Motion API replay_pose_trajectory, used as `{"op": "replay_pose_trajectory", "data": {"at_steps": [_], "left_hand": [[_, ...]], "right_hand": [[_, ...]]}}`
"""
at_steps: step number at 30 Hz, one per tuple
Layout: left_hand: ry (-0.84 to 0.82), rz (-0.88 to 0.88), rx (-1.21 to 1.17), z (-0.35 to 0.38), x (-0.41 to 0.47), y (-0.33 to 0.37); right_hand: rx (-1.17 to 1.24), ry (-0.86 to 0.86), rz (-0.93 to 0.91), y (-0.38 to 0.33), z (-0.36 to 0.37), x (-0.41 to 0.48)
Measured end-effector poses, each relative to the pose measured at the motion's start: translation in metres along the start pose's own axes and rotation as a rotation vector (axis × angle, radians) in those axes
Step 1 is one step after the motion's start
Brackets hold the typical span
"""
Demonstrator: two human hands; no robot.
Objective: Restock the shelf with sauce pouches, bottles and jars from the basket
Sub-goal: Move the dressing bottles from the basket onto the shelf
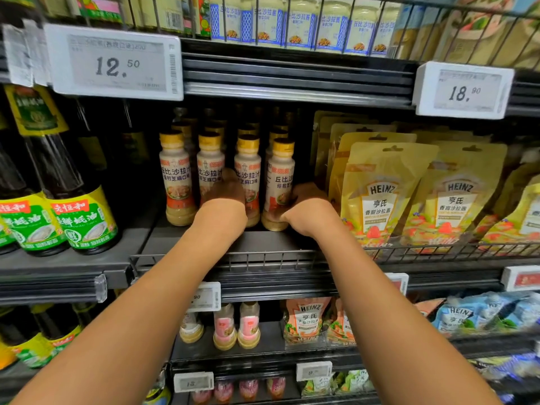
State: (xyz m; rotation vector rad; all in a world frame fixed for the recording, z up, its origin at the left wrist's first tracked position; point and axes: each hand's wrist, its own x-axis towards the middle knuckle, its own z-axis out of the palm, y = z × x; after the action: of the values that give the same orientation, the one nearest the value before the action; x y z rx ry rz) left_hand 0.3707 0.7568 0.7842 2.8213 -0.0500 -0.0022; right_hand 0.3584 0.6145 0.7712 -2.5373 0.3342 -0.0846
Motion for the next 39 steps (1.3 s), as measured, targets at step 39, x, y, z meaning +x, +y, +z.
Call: {"op": "replay_pose_trajectory", "data": {"at_steps": [39], "left_hand": [[-0.28,0.866,-1.172,0.085,-0.113,0.023]], "right_hand": [[0.748,0.798,0.087,0.12,0.008,-0.255]]}}
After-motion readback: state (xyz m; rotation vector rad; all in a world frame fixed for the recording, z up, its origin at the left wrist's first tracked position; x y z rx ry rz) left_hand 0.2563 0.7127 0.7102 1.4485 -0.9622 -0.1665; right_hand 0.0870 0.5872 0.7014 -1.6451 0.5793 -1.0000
